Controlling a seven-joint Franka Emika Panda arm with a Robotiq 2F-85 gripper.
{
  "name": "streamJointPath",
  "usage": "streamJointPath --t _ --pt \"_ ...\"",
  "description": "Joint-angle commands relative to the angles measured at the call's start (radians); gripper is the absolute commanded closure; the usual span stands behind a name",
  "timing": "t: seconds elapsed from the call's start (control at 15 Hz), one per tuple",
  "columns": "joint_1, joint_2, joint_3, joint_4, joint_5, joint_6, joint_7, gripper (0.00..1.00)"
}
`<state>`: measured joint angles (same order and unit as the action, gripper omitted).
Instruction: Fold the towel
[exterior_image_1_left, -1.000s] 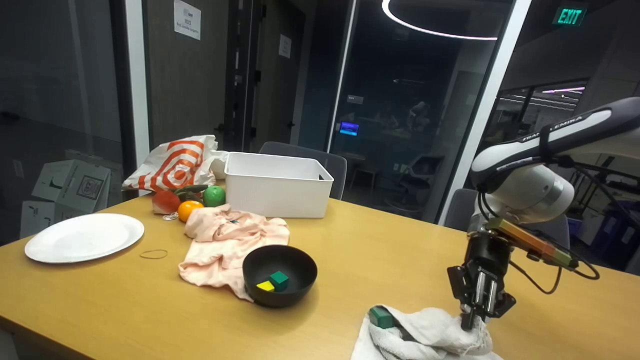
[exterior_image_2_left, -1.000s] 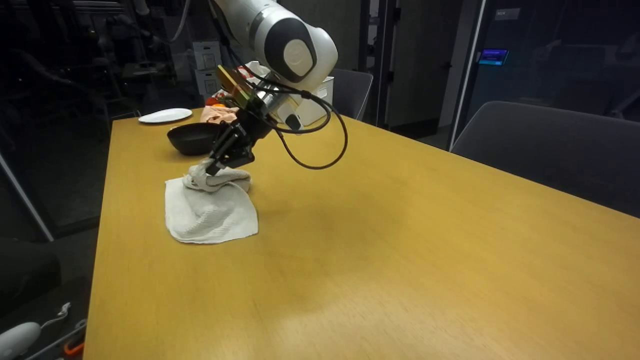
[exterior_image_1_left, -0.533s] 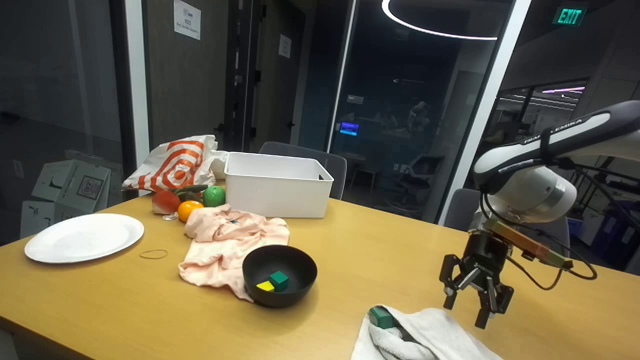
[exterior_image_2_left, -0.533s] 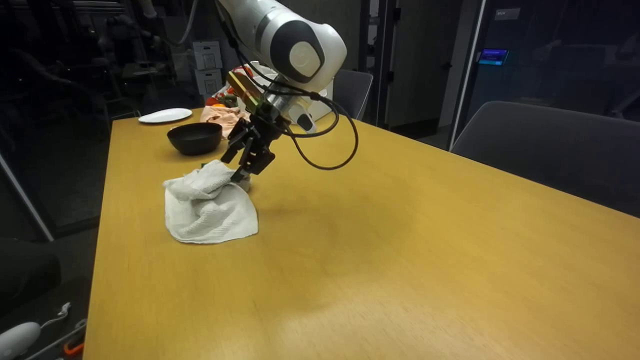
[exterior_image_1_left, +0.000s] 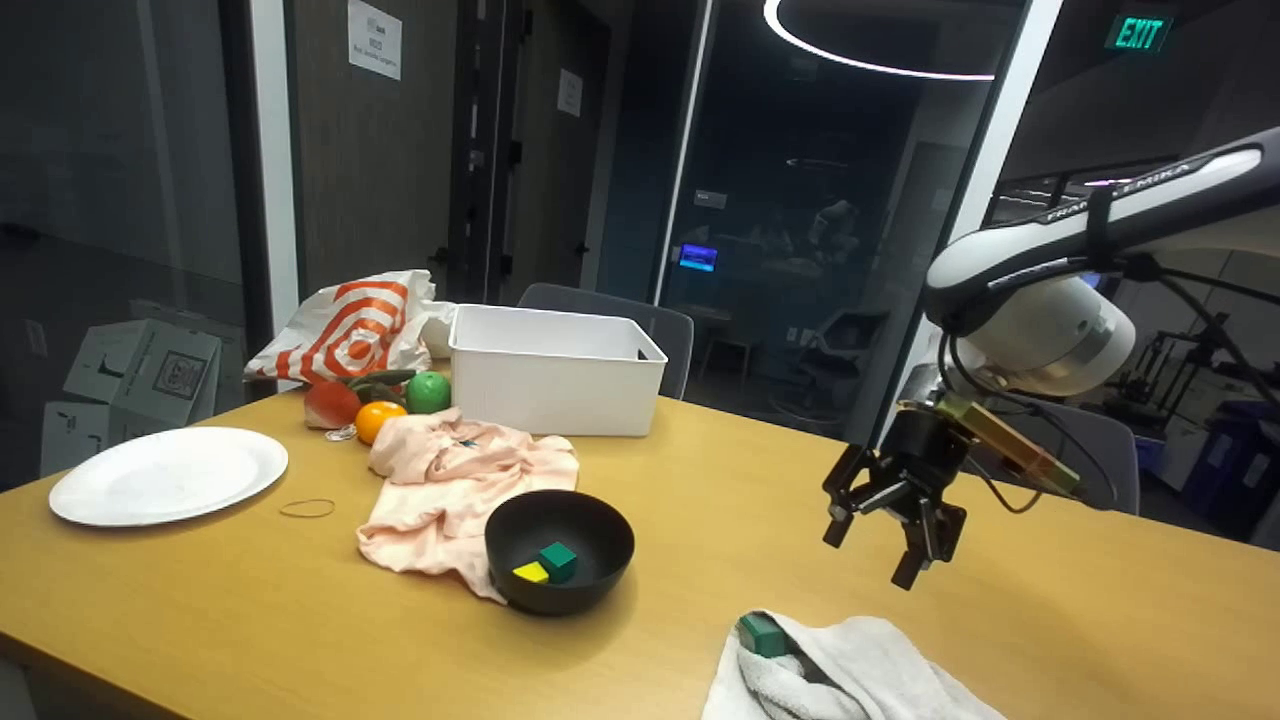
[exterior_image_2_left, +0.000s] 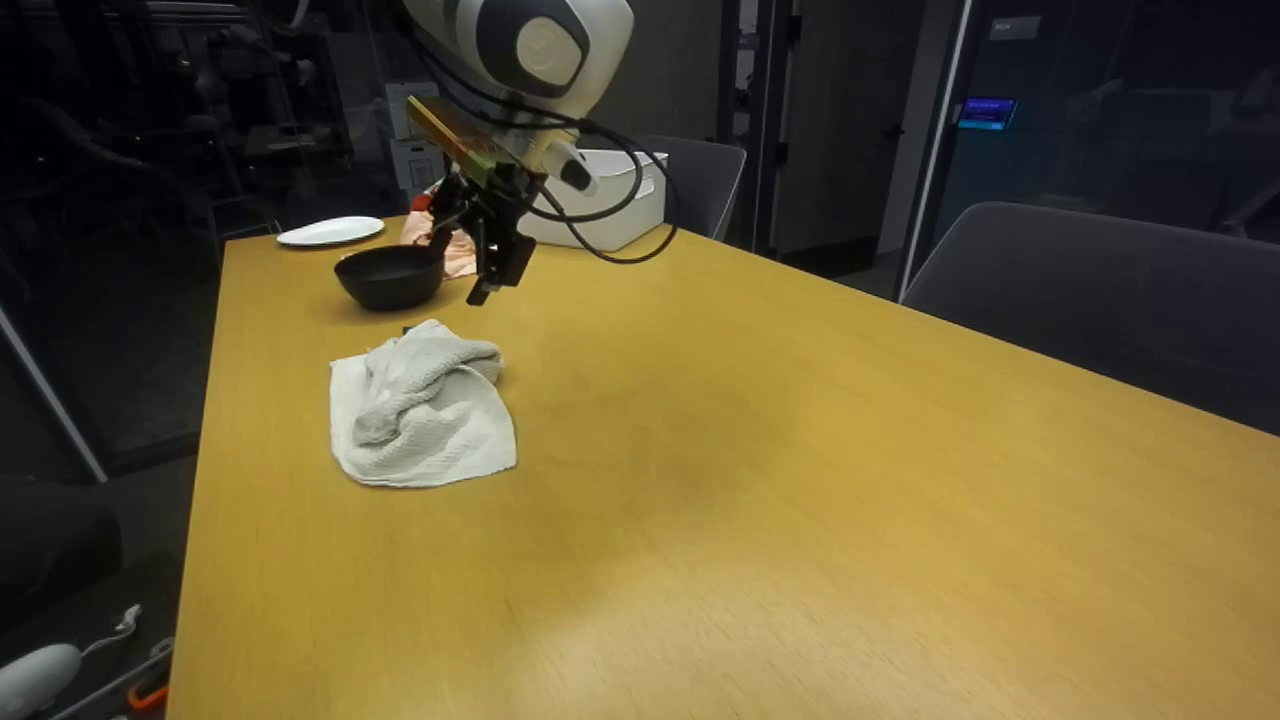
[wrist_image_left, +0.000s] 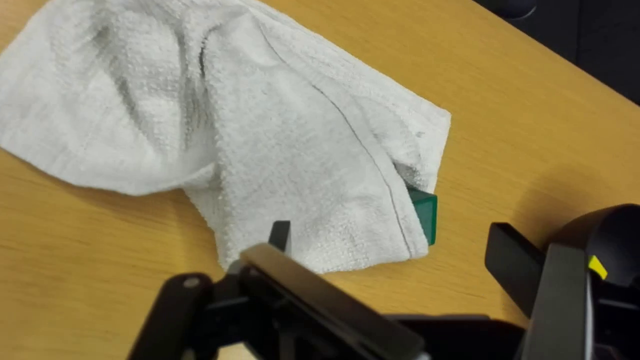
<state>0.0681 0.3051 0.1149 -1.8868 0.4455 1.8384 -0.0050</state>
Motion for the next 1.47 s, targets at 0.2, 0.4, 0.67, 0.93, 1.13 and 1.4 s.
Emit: streamJointPath --t 0.2,0.4,0.67,0.93,1.13,1.4 --pt "0.117 -0.025 0.057 0.000 -0.216 0.084 -0.033 0.00" --pt "0.123 -0.008 0.067 0.004 -0.233 0.093 -0.016 0.00" --pt "0.145 -0.014 0.077 0.010 -0.269 0.112 -0.017 0.00" --pt "0.137 -0.026 0.094 -0.049 -0.163 0.154 -0.006 0.00" --pt "0.156 -0.039 0.112 -0.138 -0.075 0.257 0.026 0.00" --pt "0.180 -0.046 0.134 -0.207 -0.039 0.348 0.086 0.00"
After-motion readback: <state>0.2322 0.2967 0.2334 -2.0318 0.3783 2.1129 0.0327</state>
